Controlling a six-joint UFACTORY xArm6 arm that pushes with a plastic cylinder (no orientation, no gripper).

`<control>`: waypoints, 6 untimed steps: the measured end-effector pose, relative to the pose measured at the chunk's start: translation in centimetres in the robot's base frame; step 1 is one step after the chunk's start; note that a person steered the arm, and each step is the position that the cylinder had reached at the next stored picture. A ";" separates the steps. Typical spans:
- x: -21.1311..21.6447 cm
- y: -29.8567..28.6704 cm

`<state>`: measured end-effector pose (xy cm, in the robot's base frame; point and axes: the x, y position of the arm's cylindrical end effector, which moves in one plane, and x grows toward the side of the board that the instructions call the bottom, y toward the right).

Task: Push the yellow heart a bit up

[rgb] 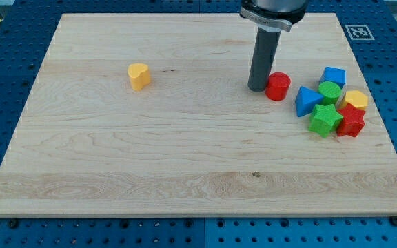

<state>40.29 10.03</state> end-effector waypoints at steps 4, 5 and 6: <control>0.0 -1.9; 0.0 -2.3; 0.2 -6.0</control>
<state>40.47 4.07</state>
